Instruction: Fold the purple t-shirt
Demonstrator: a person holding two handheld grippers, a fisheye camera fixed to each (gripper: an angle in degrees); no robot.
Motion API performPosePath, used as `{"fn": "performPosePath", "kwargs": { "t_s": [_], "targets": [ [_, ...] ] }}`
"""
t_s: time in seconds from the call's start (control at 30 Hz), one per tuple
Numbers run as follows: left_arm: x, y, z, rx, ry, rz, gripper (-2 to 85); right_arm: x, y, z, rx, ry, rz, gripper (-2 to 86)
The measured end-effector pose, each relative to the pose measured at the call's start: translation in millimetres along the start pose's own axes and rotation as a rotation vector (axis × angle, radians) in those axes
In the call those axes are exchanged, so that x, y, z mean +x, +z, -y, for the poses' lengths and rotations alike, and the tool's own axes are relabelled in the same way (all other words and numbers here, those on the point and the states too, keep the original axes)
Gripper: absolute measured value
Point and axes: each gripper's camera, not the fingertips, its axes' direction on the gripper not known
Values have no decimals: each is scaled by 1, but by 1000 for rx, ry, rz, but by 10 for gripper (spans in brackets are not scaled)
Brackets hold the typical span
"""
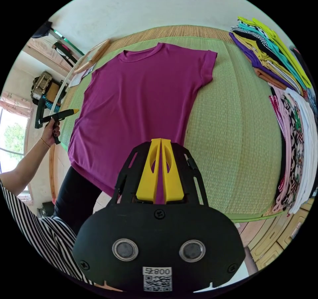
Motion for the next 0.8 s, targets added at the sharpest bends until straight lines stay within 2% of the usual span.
{"fn": "performPosePath", "kwargs": {
  "t_s": [0.17, 0.2, 0.33, 0.5, 0.6, 0.67, 0.73, 0.8],
  "targets": [
    [8, 24, 50, -78, -27, 135, 0, 15, 23, 37, -33, 28, -35, 1],
    [8, 22, 57, -42, -22, 109, 0, 21, 33, 39, -64, 42, -37, 1],
    [11, 17, 76, -28, -63, 102, 0, 43, 27, 28, 4, 89, 72, 1],
    [31, 15, 91, -17, -30, 99, 0, 55, 20, 14, 58, 122, 110, 2],
    [38, 1, 99, 95, -50, 23, 1, 66, 12, 6, 126, 160, 145, 3],
    [41, 7, 110, 65, -45, -10, 2, 73, 7, 3, 167, 178, 159, 5],
    [43, 24, 123, -69, -39, 17, 2, 83, 3, 2, 207, 205, 172, 9],
    [52, 17, 135, 12, -45, -7, 2, 91, -3, 2, 239, 225, 166, 15]
  ]
}}
